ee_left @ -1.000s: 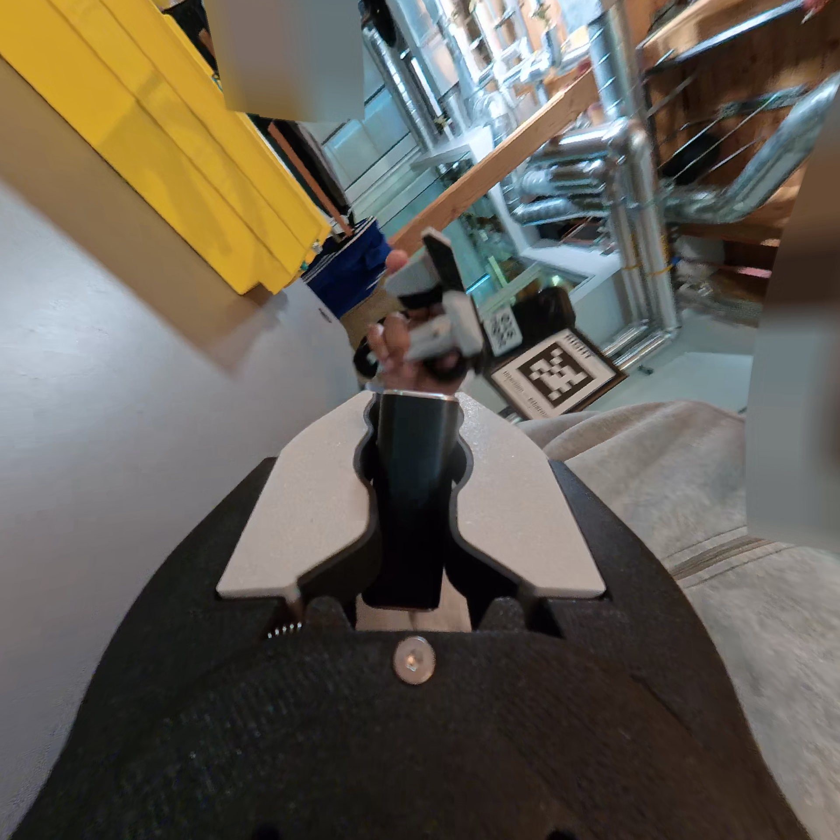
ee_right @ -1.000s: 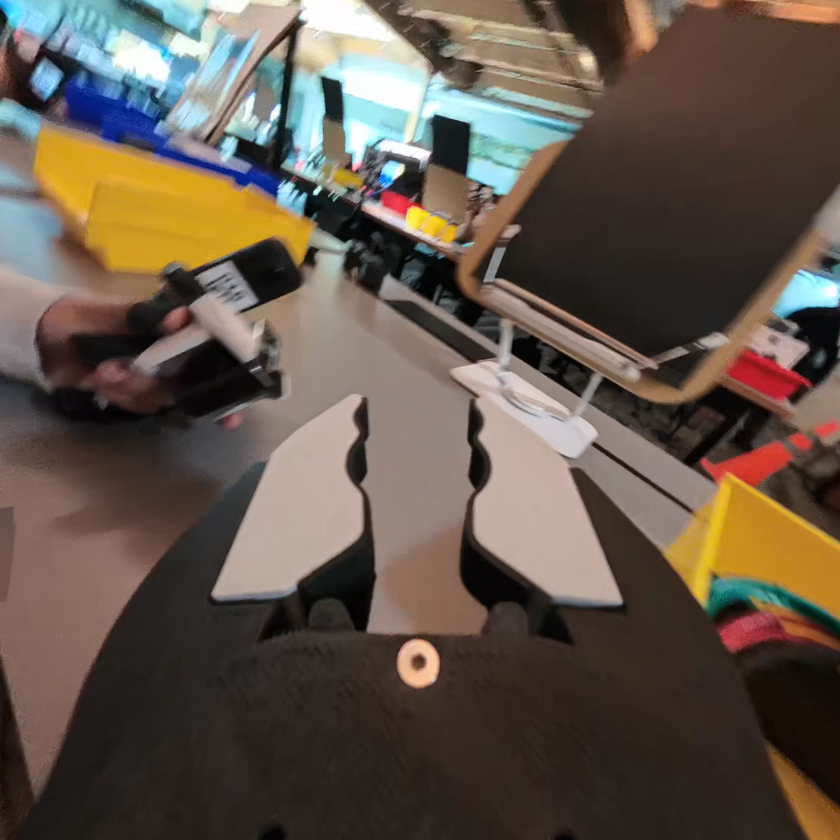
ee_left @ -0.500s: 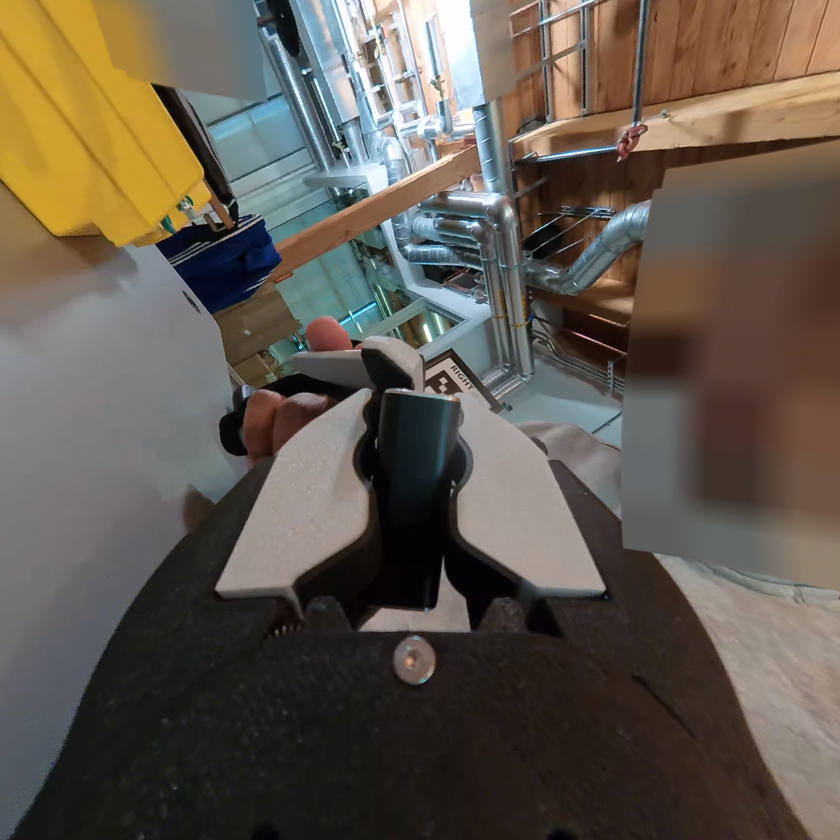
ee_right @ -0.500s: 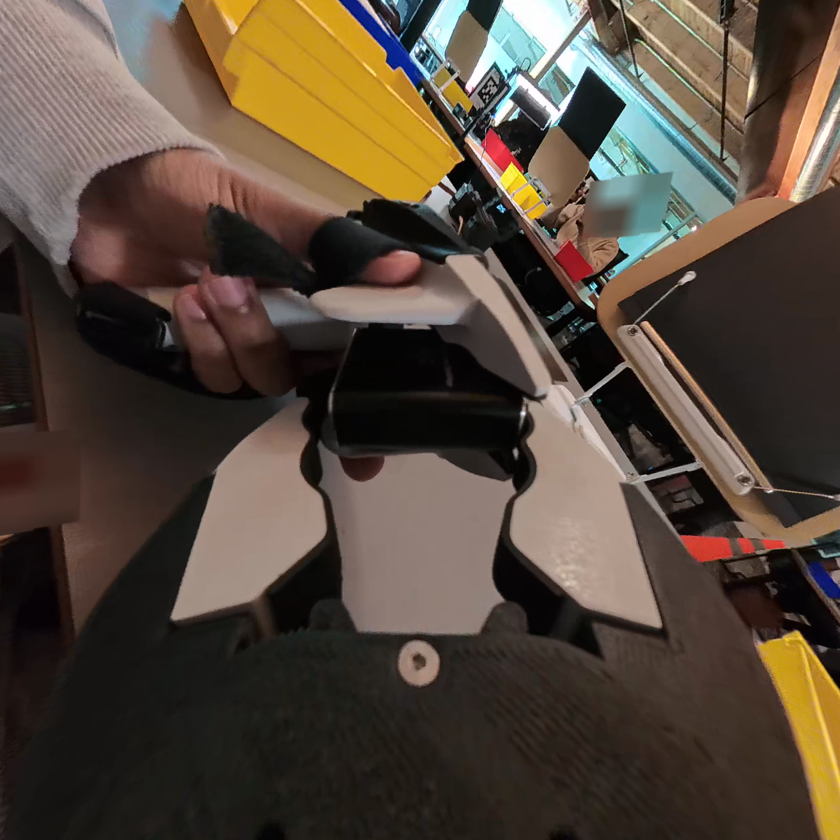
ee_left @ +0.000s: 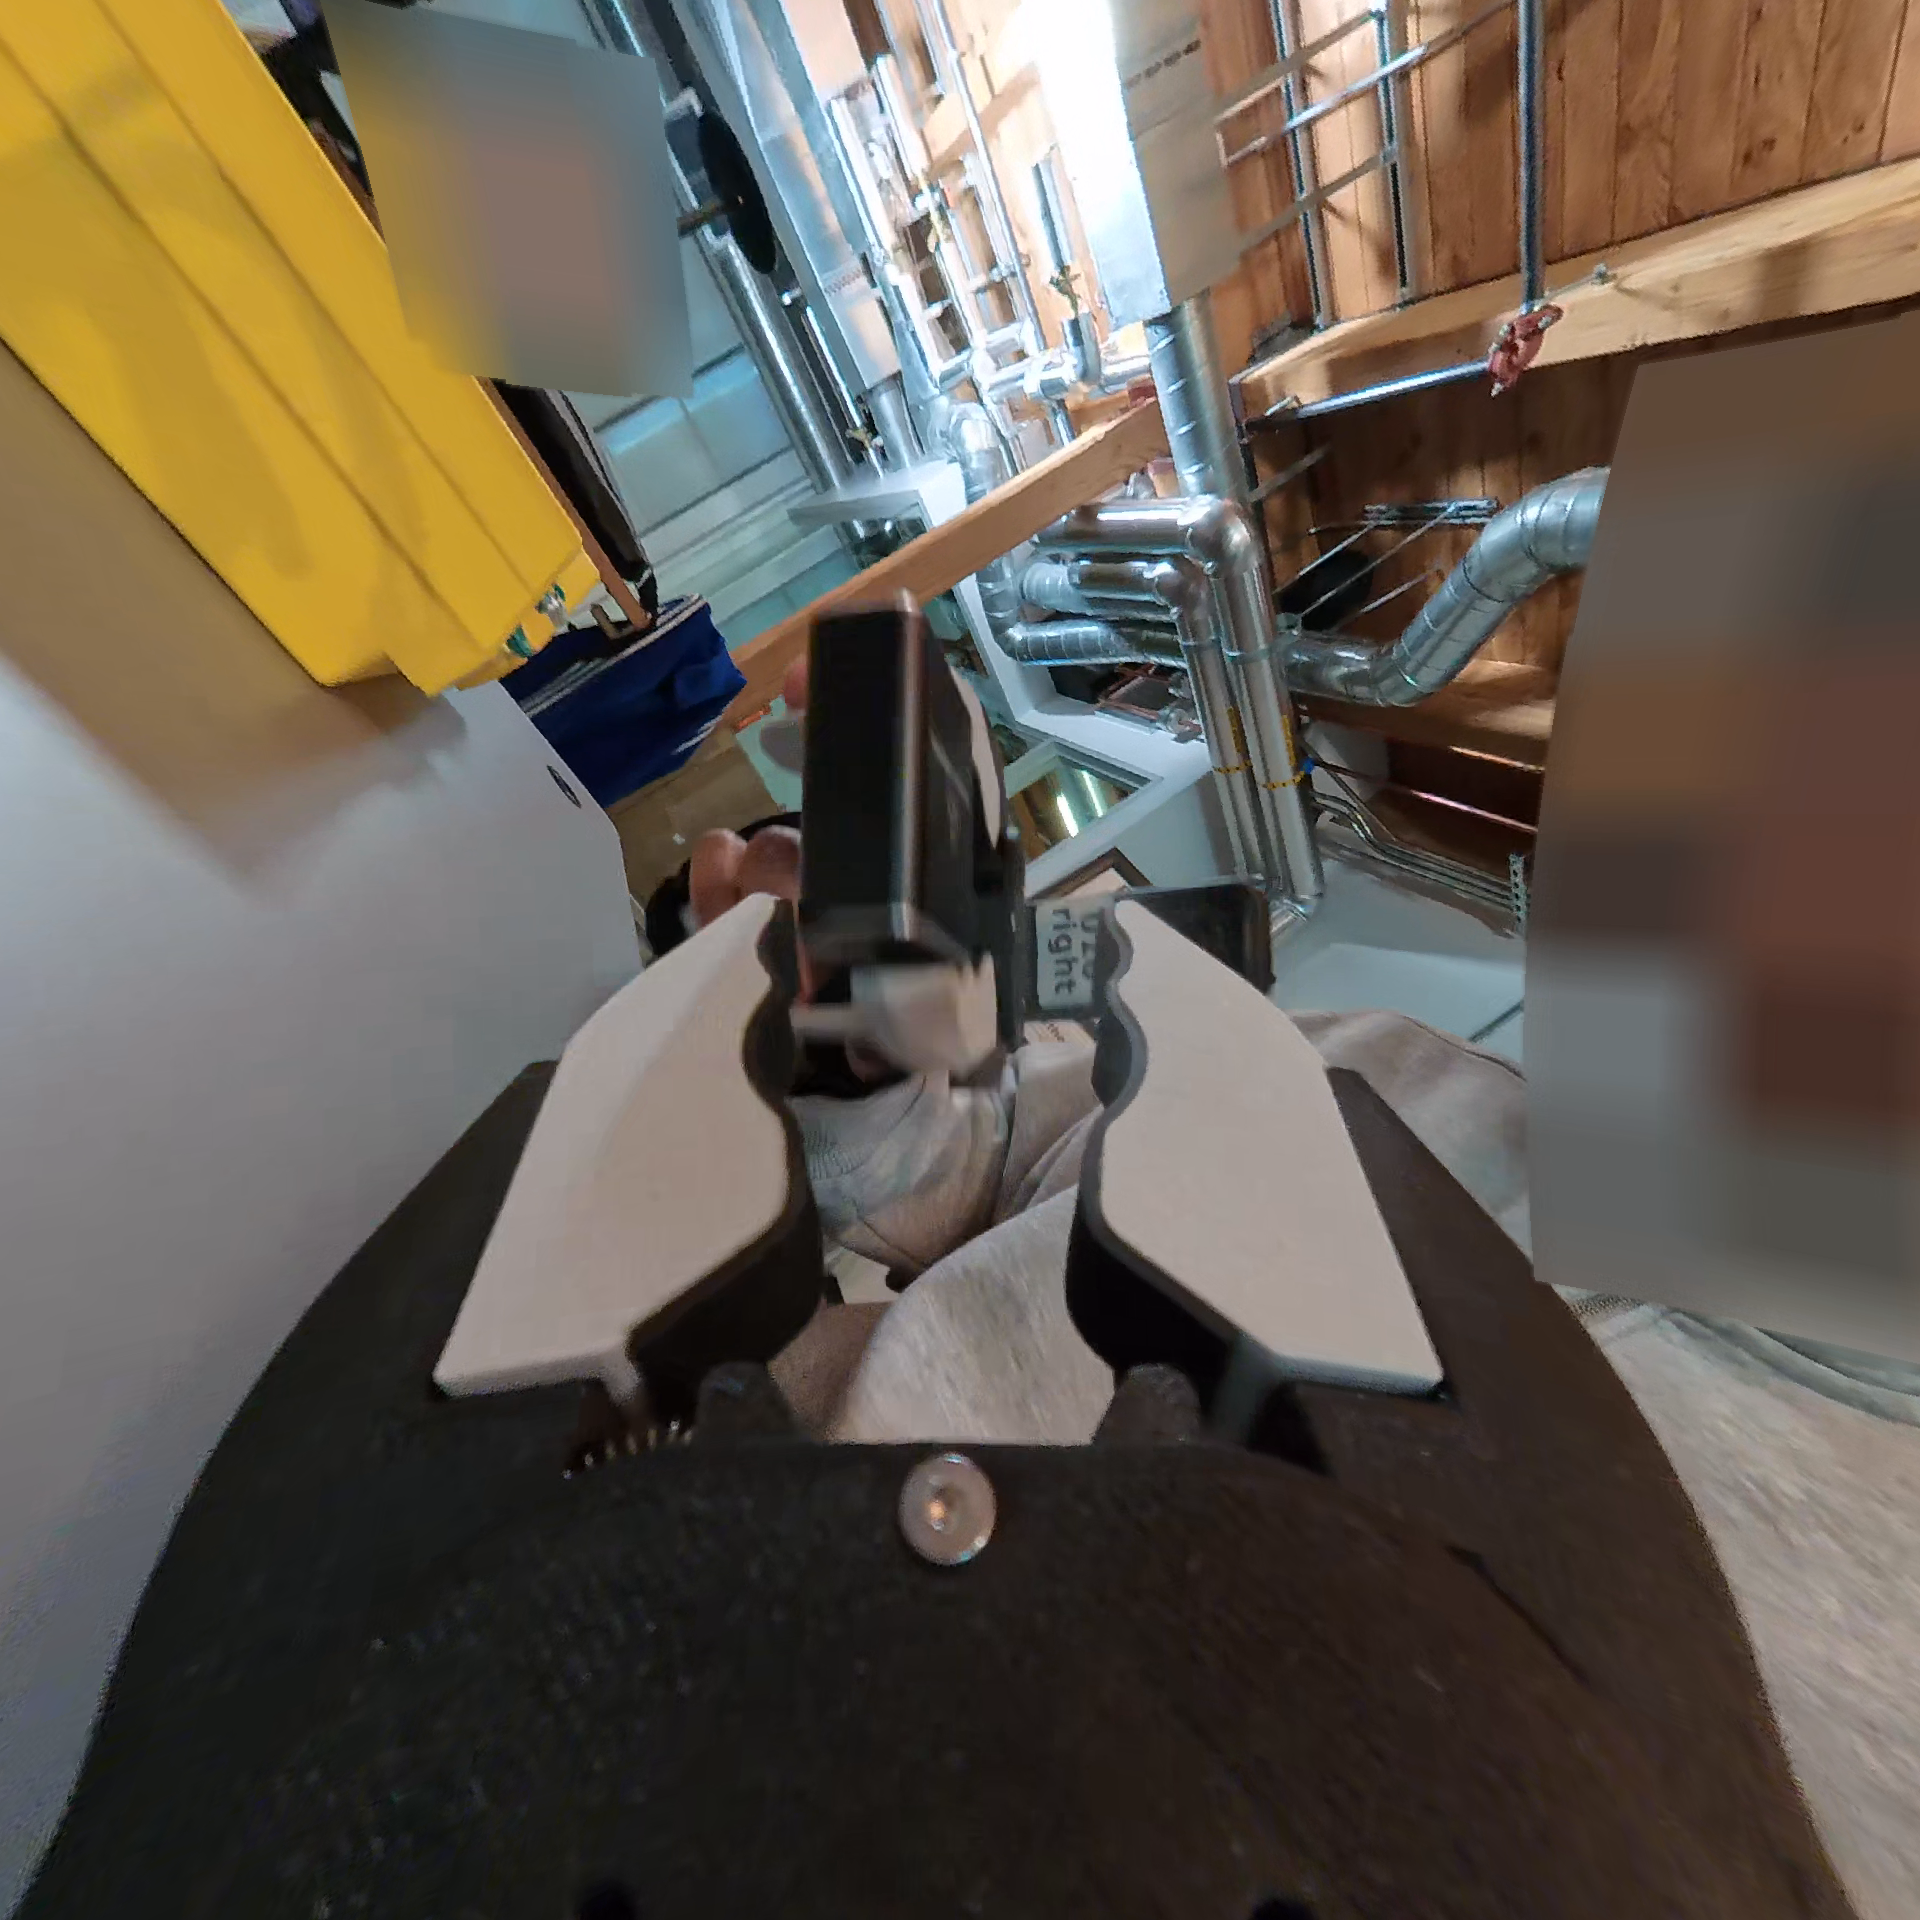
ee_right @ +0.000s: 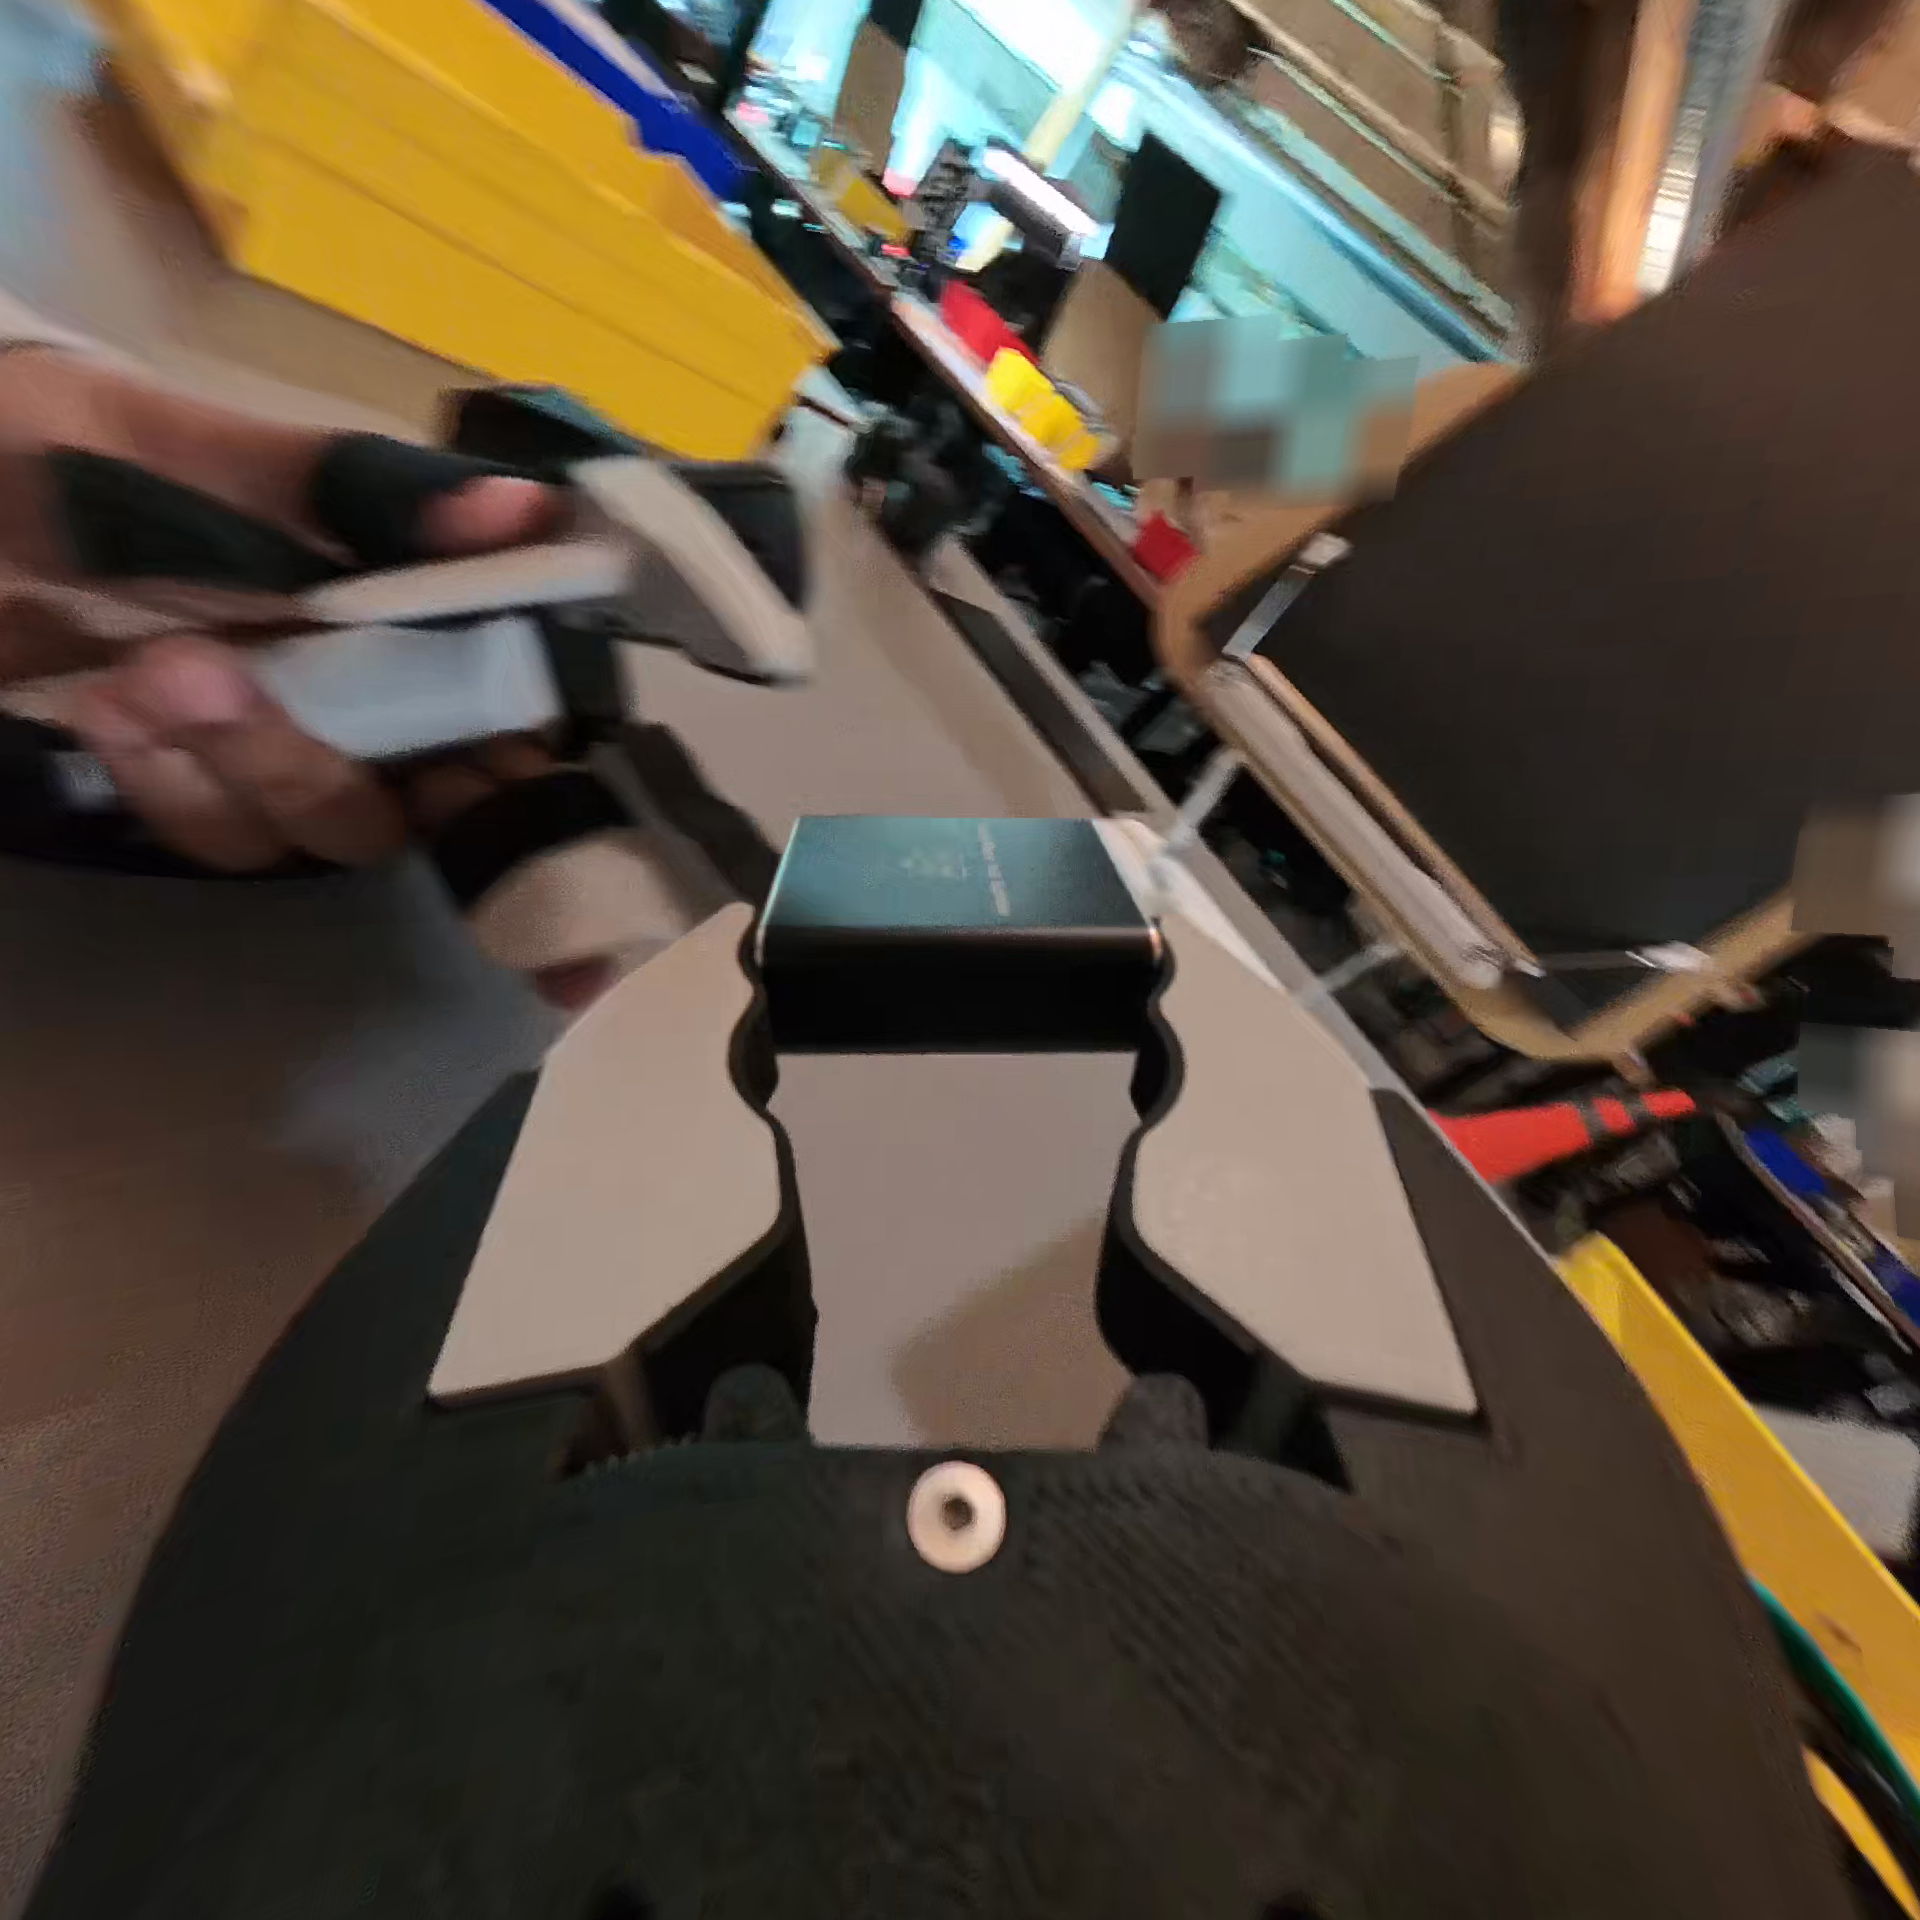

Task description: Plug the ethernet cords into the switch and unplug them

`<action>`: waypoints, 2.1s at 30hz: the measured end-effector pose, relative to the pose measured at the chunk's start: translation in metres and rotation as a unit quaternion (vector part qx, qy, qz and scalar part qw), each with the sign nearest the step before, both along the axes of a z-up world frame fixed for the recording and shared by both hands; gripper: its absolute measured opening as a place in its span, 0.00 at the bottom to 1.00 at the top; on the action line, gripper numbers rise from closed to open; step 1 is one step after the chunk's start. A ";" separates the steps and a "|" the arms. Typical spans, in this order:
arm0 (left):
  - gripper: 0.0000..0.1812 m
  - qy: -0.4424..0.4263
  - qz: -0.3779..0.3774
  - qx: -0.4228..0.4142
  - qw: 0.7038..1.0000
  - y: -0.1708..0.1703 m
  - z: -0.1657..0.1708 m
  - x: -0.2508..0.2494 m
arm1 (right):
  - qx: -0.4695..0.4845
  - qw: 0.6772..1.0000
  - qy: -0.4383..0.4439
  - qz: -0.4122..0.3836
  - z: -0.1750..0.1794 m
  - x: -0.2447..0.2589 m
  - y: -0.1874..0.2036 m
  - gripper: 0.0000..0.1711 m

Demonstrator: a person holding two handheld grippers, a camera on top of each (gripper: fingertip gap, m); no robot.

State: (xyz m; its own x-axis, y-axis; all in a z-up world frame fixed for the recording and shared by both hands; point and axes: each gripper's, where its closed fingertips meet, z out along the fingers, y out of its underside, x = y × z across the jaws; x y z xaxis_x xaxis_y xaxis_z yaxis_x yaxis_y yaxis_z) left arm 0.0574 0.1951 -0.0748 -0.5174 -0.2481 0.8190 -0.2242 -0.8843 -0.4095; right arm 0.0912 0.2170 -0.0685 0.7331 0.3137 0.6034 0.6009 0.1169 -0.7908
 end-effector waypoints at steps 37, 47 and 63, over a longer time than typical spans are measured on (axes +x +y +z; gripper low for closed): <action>0.23 0.024 -0.023 -0.031 0.999 0.002 -0.016 0.004 | -0.589 0.757 -0.092 -0.266 -0.096 0.394 0.126 0.46; 0.23 0.034 0.010 -0.008 0.999 0.009 -0.018 0.006 | -0.244 0.940 -0.031 -0.236 0.072 0.322 0.091 0.39; 0.29 0.045 0.145 0.126 0.980 0.003 0.012 -0.004 | -0.139 0.933 0.330 -0.027 -0.015 0.136 -0.019 0.31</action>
